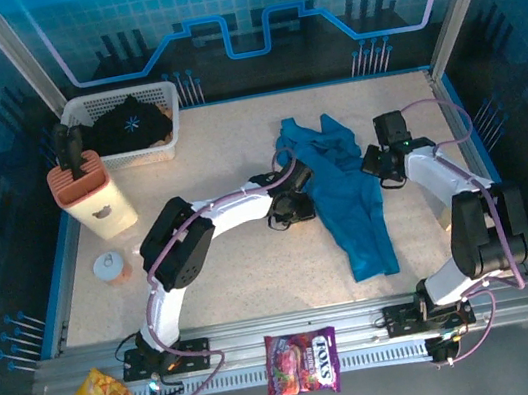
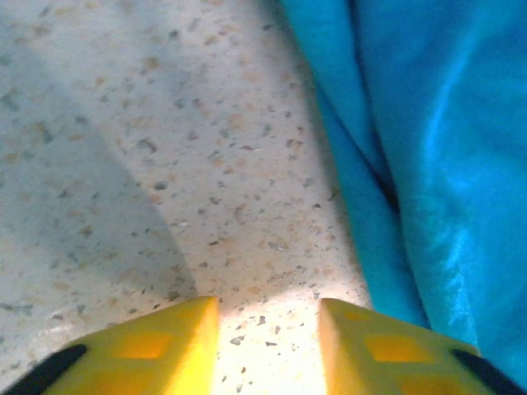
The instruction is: Fold and stack the t-shirts
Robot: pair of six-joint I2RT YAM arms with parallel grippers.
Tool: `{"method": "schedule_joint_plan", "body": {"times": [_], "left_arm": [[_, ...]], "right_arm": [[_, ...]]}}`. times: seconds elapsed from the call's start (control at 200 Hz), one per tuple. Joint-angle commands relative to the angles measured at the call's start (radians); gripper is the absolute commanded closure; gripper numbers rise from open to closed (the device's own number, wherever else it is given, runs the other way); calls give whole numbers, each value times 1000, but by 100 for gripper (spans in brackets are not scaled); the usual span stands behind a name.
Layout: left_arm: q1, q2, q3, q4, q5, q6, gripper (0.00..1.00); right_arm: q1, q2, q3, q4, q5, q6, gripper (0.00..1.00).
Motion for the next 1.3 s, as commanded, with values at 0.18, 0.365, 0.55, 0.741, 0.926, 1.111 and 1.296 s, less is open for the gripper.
{"method": "schedule_joint_plan", "body": {"times": [0.18, 0.365, 0.55, 0.741, 0.926, 1.111, 1.296], "left_arm": [[-12, 33, 22, 50, 8, -52, 51], [-12, 21, 11, 86, 22, -68, 47], [-11, 51, 36, 83, 32, -70, 37], [-11, 131, 140, -23, 10, -48, 36], [-13, 227, 267, -134, -13, -21, 35], [-19, 335, 389, -199, -26, -21, 35], [-32, 453, 525, -290, -35, -35, 39]], "right_arm": [[-13, -25, -7, 19, -25, -4, 100], [-13, -21, -11, 25, -28, -3, 100], [-12, -11, -11, 34, -41, 1, 100], [-13, -8, -13, 37, -49, -1, 100], [-15, -14, -22, 49, -61, -4, 100], [-26, -14, -36, 68, -94, -10, 100], [-38, -17, -46, 85, -136, -18, 100]]}}
